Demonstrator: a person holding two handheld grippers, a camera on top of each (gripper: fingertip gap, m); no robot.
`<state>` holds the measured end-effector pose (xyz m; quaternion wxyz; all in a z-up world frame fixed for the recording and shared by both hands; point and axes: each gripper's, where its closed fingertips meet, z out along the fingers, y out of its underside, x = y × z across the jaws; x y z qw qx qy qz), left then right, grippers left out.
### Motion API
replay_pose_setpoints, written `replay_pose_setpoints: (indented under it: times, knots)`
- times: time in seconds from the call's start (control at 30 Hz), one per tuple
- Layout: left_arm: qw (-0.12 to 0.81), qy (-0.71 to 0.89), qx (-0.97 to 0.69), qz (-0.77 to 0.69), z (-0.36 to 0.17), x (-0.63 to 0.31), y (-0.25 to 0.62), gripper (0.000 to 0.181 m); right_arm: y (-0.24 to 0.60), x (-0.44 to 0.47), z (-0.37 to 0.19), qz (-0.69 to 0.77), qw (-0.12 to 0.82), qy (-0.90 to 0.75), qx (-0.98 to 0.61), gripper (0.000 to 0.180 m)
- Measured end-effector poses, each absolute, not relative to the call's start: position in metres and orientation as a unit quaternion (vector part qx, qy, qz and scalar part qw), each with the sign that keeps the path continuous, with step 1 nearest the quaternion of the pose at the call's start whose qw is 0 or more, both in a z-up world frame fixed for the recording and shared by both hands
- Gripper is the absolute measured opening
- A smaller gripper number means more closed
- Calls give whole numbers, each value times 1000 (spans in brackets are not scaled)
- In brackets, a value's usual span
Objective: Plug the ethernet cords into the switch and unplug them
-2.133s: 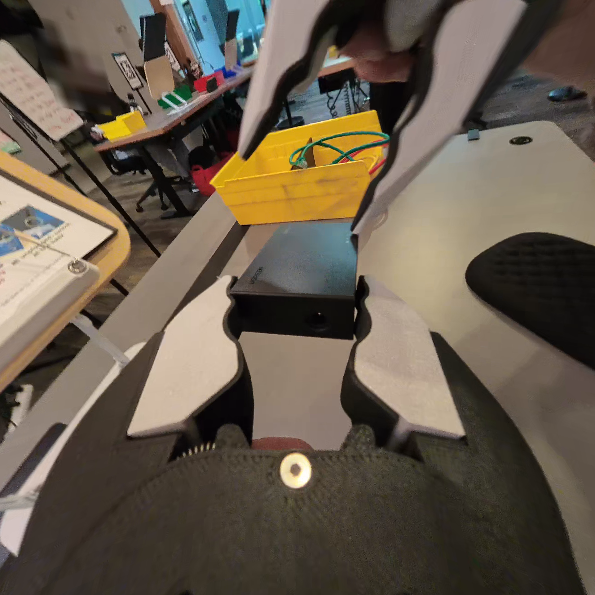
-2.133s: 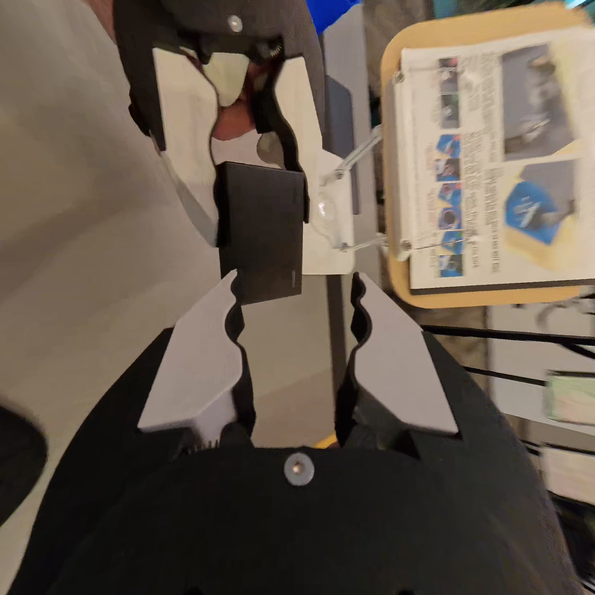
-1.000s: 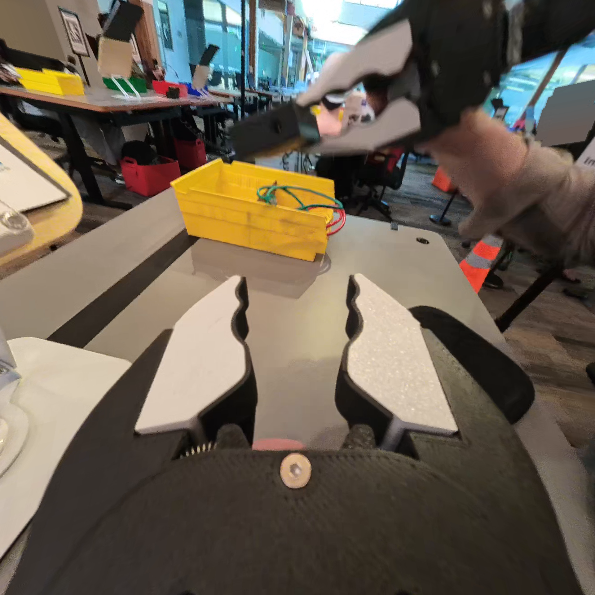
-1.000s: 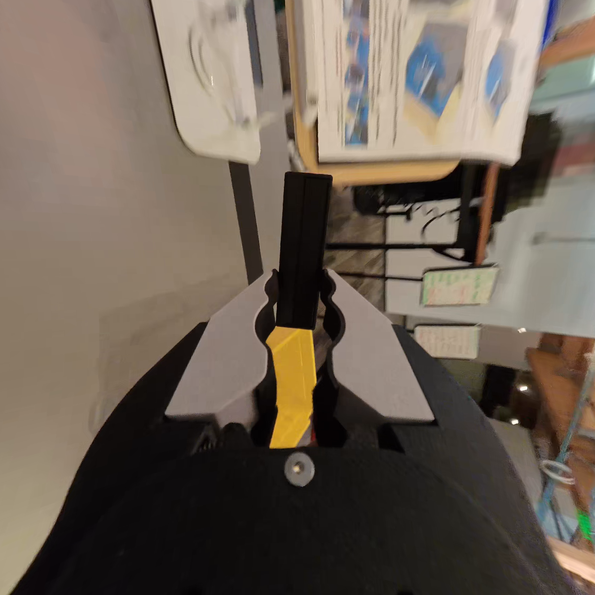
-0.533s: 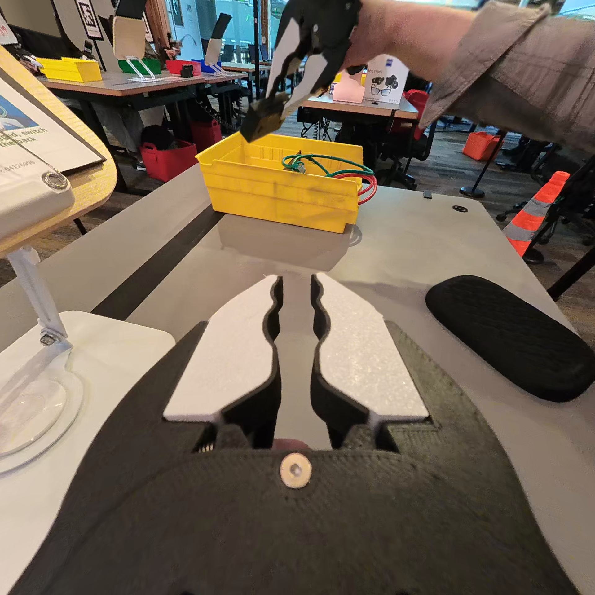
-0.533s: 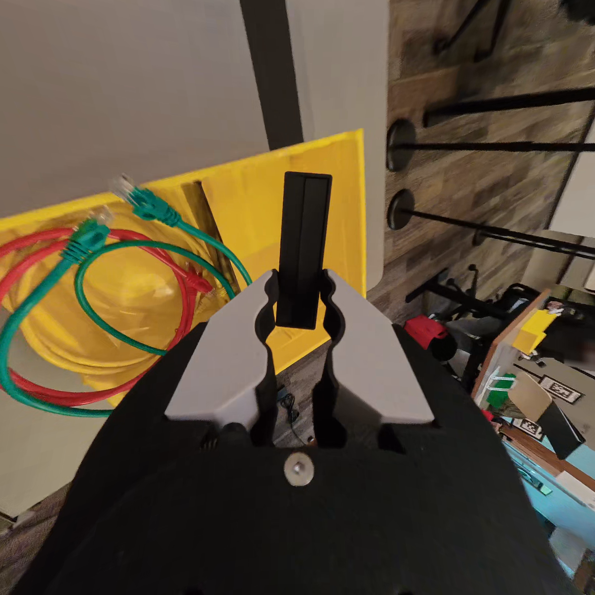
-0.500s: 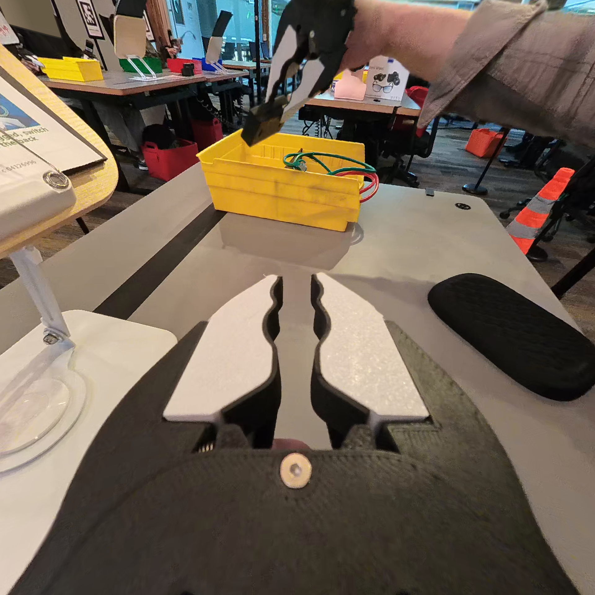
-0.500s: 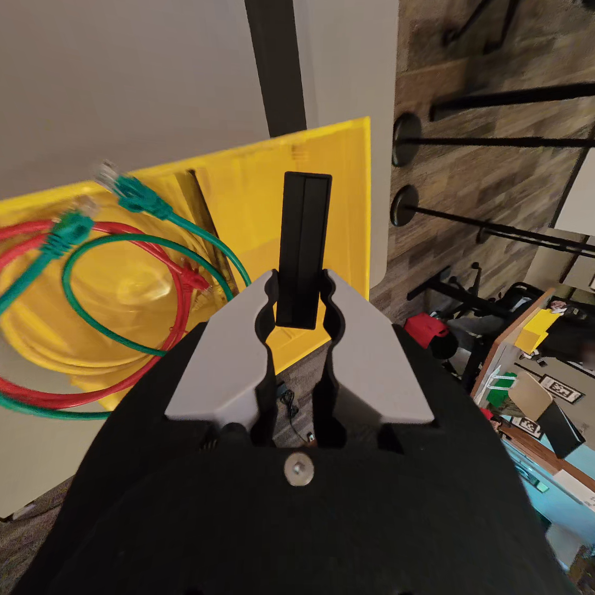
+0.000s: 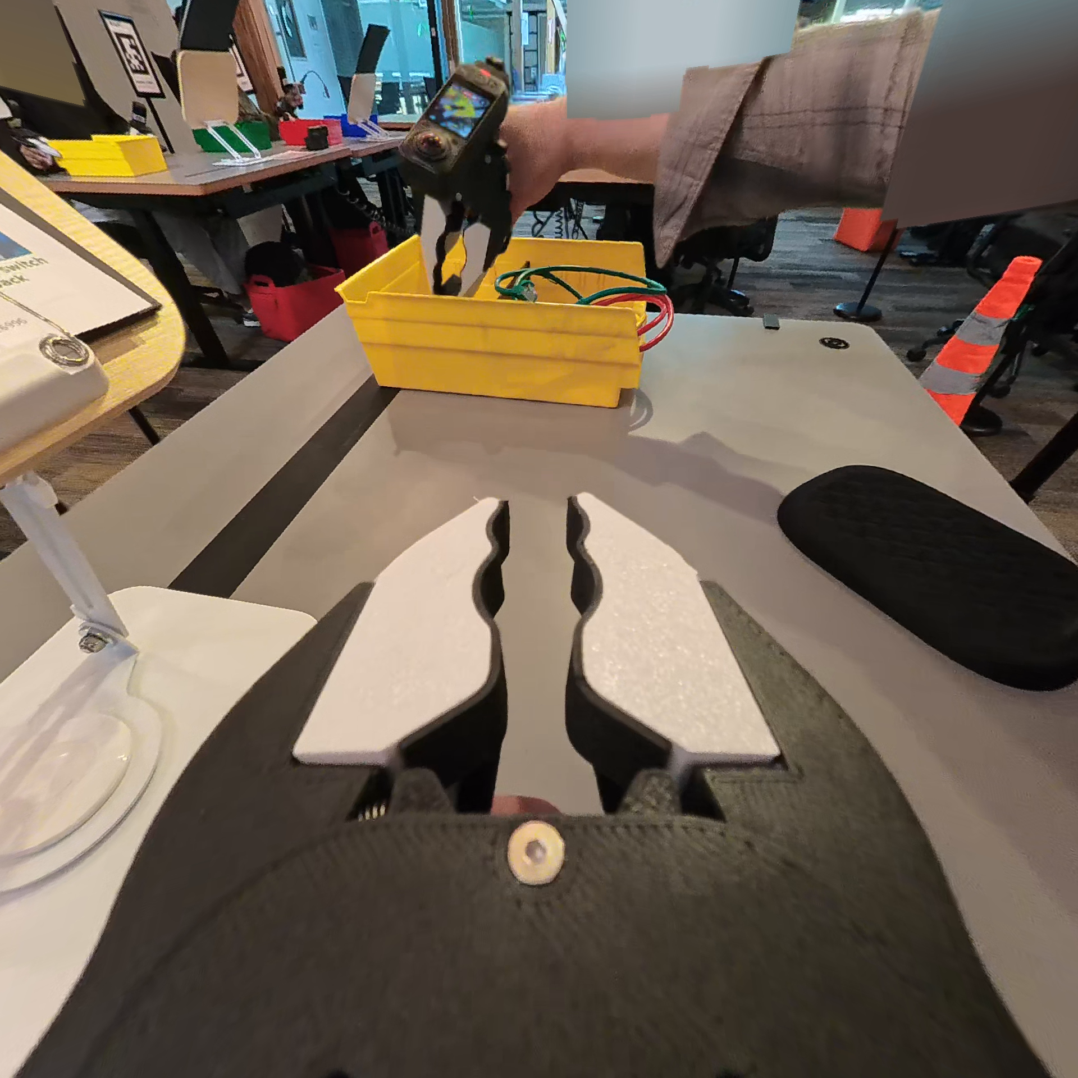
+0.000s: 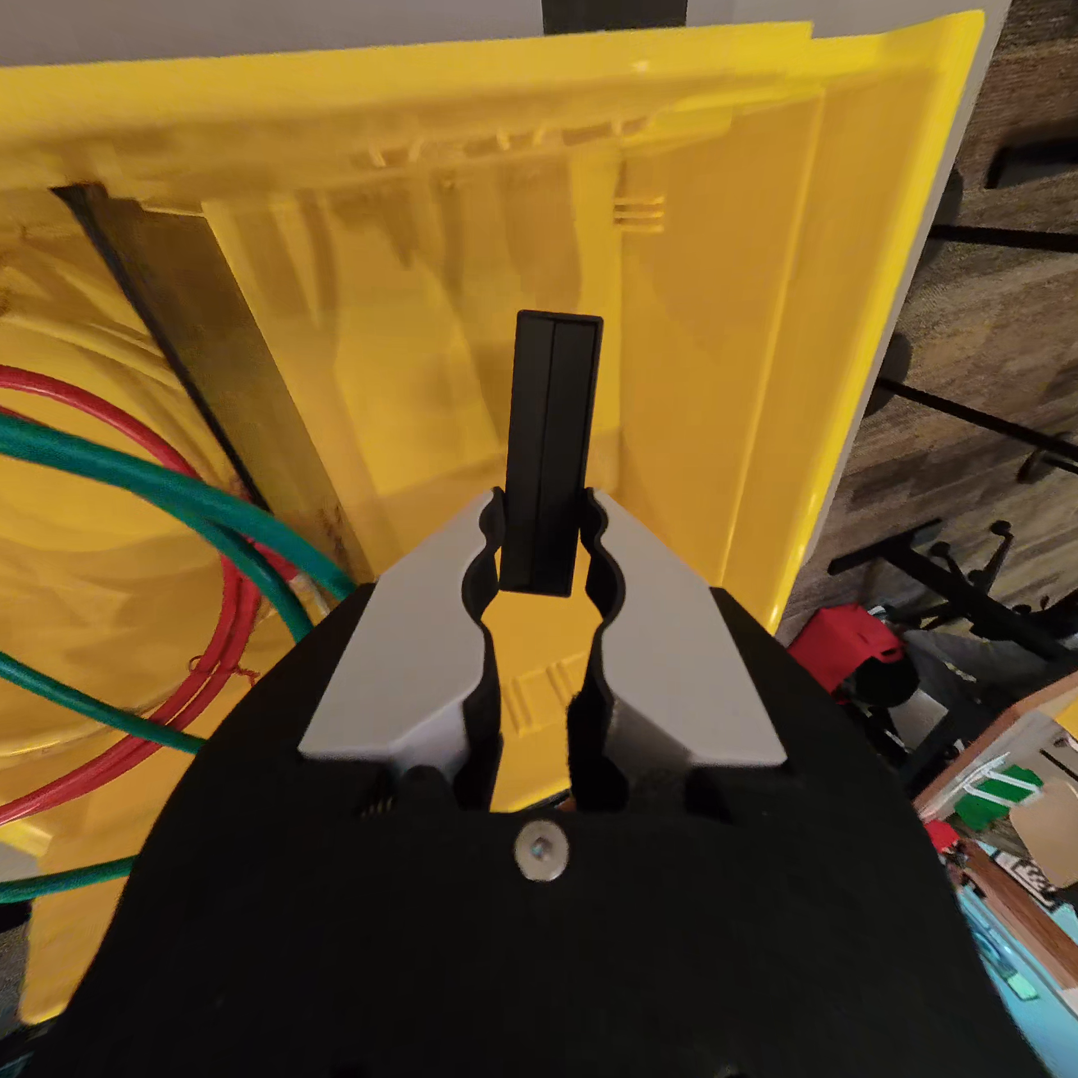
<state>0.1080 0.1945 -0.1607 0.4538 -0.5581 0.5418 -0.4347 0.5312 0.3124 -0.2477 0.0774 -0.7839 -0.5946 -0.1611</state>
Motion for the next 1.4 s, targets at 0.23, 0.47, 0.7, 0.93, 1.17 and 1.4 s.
replay_pose_setpoints:
  times: [0.23,0.47,0.7,0.93,1.17,1.4]
  knots:
    - [454,547,-557,-429,-165,109,195,21,320,537,-259,-159,76,-615,-768,24]
    - [452,551,-559,-423,-171,110,195,22,319,545,-267,-187,66,-631,-750,24]
    - [452,561,-557,-413,-175,112,194,23,311,545,-270,-170,41,-619,-765,26]
    - [454,565,-556,-408,-175,112,193,24,303,544,-275,-143,5,-606,-783,33]
    - [455,571,-553,-402,-177,114,191,24,302,547,-276,-155,-18,-605,-781,33]
    - [456,577,-550,-396,-178,115,190,25,294,549,-276,-152,-52,-608,-777,35]
